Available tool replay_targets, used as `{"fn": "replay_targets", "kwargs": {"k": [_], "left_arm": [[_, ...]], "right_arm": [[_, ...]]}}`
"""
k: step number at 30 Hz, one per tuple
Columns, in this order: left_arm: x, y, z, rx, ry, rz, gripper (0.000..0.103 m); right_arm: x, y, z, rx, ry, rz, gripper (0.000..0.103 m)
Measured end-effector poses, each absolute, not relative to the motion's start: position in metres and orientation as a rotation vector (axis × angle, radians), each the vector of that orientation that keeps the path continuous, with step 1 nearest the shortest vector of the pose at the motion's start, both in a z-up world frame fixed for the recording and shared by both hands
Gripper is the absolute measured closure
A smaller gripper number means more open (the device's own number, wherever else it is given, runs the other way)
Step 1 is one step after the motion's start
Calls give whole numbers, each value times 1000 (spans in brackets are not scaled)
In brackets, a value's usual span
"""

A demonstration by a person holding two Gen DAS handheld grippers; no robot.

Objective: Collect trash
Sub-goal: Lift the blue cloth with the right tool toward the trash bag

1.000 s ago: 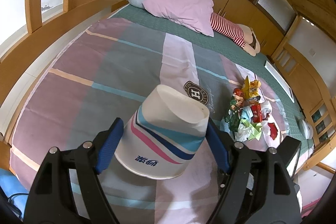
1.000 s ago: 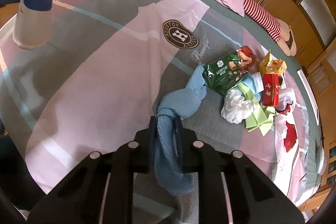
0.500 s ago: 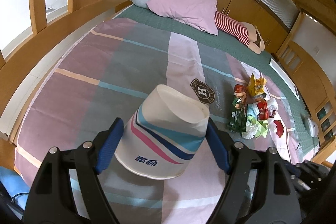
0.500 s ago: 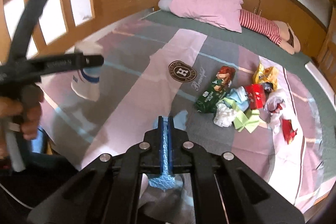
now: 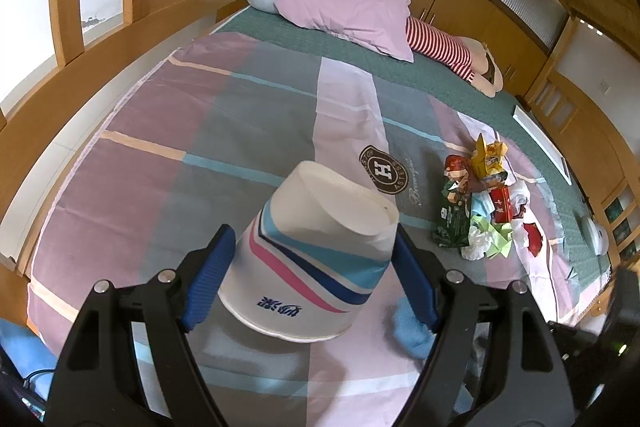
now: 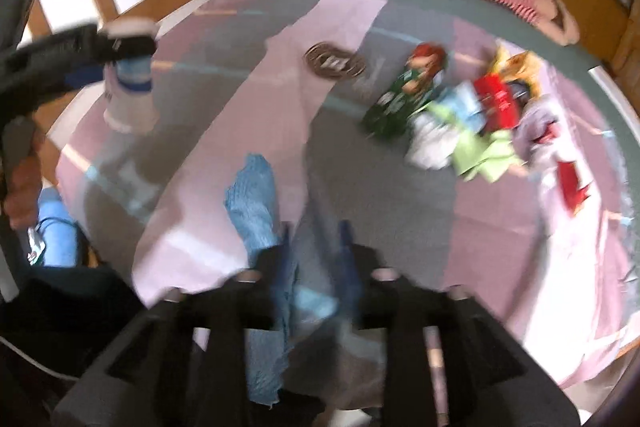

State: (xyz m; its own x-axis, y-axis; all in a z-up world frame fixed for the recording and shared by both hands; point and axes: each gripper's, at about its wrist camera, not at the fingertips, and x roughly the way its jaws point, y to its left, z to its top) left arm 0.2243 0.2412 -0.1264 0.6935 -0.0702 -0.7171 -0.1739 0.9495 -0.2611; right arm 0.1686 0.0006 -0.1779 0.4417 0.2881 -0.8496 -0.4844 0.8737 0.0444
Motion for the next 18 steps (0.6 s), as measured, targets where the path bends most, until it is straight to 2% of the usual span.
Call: {"fn": "replay_targets", "kwargs": {"k": [3, 6, 9, 11, 12, 18], "left_arm": [[224, 242, -127, -324, 808, 60, 25], [225, 241, -126, -321, 806, 59, 25], [225, 242, -126, -322, 809, 60, 25], [224, 242, -126, -319, 808, 61, 25], [224, 242, -126, -316, 807, 62, 25], [220, 237, -120, -226, 770, 112, 25]], "right_arm": [[164, 16, -192, -272, 1054, 550, 66], [161, 30, -203, -315, 1093, 616, 56], [159, 43, -211, -355, 1118, 687, 56], [157, 51, -218, -389, 1132, 725, 60], [156, 54, -220, -398, 1137, 745, 72], [150, 49, -208, -413, 1058, 681, 73]]}}
